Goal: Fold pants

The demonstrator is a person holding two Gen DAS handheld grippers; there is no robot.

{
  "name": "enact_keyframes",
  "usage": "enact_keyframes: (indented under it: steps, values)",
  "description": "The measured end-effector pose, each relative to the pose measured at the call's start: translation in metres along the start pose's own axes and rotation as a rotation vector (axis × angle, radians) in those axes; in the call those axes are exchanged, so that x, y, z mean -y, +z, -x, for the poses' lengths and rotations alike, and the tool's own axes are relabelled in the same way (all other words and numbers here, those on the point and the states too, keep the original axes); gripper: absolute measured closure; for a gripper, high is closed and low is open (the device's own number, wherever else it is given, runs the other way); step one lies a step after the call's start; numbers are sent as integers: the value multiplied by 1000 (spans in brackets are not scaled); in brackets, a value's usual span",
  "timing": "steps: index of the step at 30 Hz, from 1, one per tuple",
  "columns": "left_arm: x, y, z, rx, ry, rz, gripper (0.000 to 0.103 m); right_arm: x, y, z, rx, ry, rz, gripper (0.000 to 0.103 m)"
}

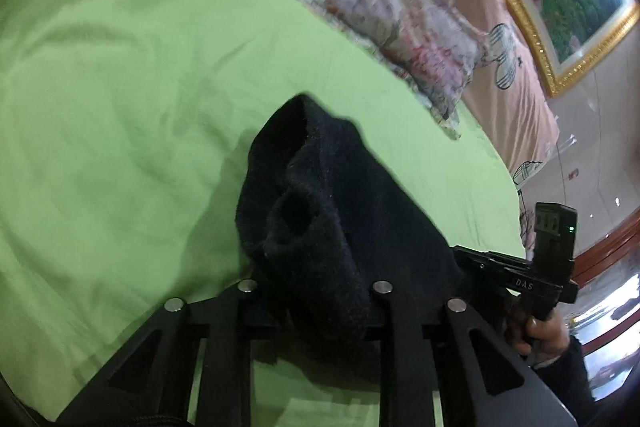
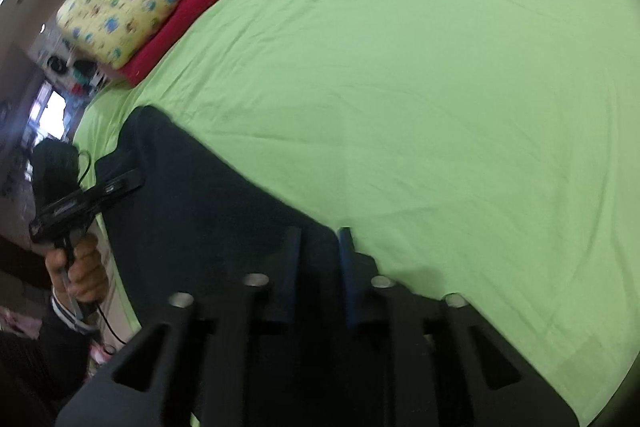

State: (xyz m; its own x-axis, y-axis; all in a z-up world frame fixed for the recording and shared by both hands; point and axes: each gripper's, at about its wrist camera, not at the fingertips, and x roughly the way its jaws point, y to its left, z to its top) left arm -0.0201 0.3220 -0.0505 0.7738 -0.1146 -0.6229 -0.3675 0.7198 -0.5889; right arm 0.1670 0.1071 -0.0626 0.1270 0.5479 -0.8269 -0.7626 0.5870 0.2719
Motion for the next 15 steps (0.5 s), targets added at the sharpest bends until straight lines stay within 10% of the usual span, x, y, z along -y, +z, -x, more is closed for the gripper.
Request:
enact_keyframes:
  steps: [8,15]
  values:
    - [0,6,70,179,49,-45,84,-40,23,26,182,-34,68,90]
    - [-52,19,78,141,119,8,82,-87,51,-27,171,-46,148,90]
